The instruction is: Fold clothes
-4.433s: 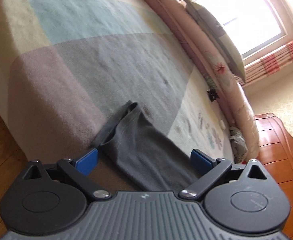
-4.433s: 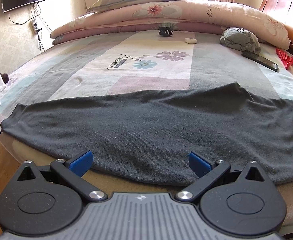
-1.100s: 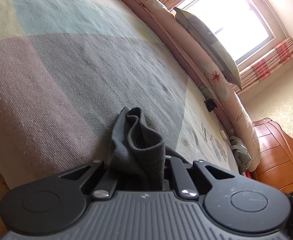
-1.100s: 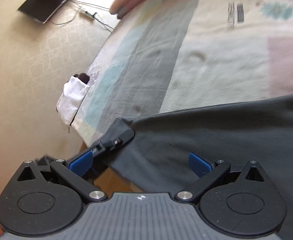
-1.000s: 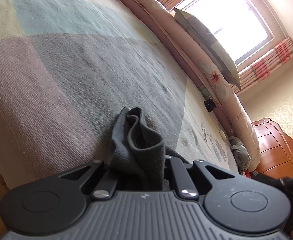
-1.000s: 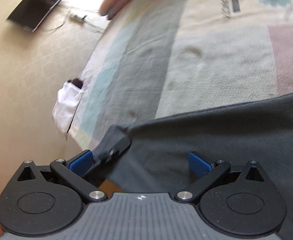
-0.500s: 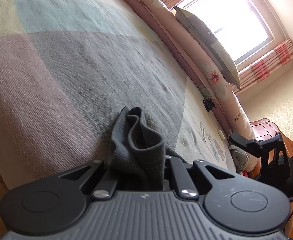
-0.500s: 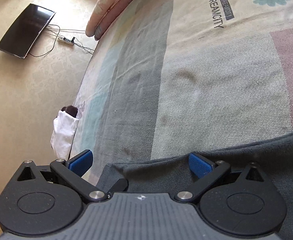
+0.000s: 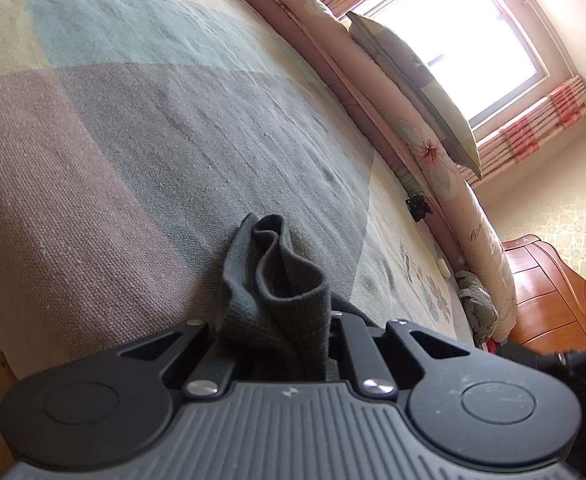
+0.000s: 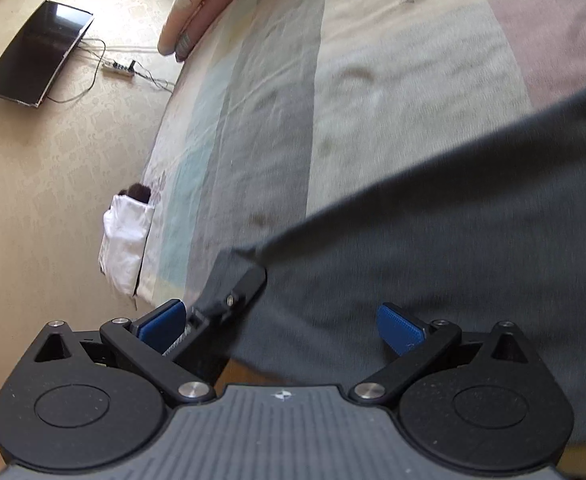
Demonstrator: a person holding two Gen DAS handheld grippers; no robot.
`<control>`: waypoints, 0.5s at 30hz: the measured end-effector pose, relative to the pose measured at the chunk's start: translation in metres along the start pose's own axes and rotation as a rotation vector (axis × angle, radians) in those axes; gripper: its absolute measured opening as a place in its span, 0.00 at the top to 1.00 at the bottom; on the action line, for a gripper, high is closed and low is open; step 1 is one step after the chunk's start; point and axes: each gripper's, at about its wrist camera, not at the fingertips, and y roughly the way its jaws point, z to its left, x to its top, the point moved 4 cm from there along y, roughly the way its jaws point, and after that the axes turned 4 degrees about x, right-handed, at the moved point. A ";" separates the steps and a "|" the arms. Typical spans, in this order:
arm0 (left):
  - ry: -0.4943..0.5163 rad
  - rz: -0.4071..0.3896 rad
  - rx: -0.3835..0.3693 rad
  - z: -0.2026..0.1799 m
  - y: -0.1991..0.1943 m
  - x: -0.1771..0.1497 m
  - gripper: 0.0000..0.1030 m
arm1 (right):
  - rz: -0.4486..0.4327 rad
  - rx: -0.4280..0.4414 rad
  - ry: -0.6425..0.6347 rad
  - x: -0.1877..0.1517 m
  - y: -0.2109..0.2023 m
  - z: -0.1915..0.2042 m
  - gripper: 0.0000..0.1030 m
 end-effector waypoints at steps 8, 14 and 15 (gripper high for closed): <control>0.009 -0.003 0.010 -0.003 -0.001 -0.001 0.91 | 0.041 -0.015 0.010 -0.037 -0.010 0.000 0.00; 0.047 0.001 0.048 -0.013 -0.001 -0.001 0.91 | -0.047 -0.003 0.002 -0.024 -0.045 0.005 0.00; 0.052 0.000 0.056 -0.015 -0.001 -0.001 0.91 | -0.055 -0.003 0.002 -0.021 -0.051 0.005 0.00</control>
